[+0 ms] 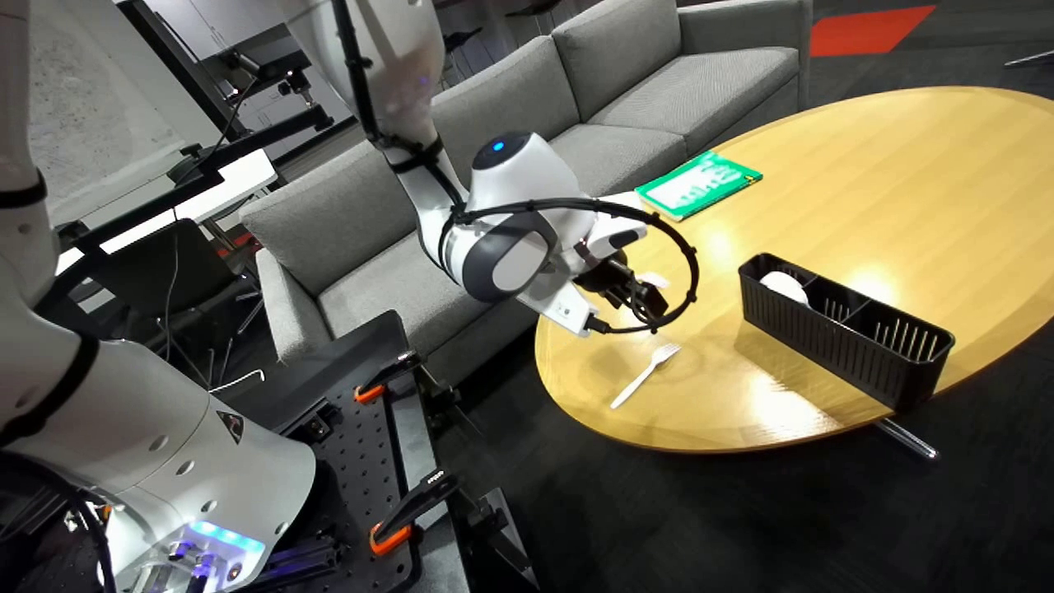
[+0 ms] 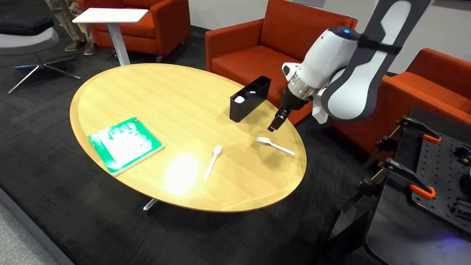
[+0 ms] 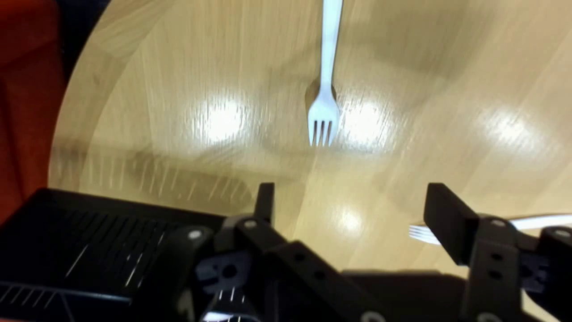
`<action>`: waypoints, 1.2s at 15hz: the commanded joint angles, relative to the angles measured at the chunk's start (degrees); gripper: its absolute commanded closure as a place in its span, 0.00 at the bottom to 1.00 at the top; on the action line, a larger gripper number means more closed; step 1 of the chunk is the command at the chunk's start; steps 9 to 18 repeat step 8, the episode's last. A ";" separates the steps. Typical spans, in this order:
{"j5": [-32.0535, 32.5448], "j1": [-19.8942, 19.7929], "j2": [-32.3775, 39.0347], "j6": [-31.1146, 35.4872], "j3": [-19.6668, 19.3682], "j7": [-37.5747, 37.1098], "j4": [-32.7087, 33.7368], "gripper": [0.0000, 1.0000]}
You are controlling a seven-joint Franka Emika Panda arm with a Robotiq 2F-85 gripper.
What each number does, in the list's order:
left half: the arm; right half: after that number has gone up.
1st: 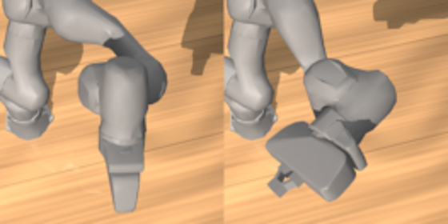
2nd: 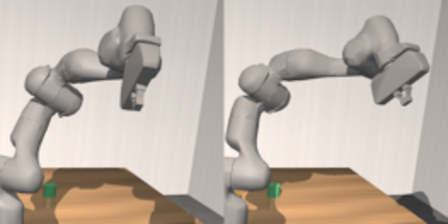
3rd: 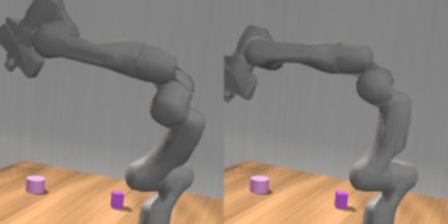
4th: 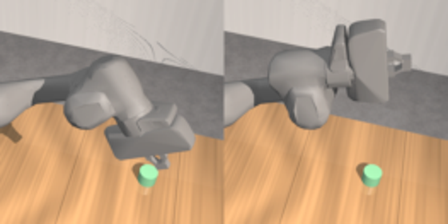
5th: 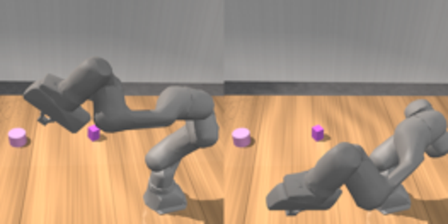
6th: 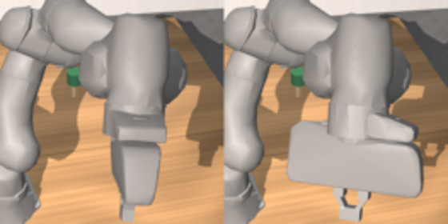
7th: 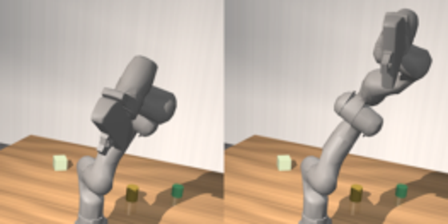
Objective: Pick up the fork from the center of the table and place it on the right
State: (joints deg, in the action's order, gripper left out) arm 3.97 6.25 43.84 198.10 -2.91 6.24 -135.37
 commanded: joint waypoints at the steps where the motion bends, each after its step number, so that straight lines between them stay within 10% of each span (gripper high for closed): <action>1: 0.40 0.82 -14.26 -3.95 -0.36 0.76 -11.80 0.00; 8: 2.74 -3.67 -30.33 -15.28 4.36 0.56 -19.56 0.00; 18: 2.74 -3.67 -30.33 -15.28 4.36 0.56 -19.56 0.00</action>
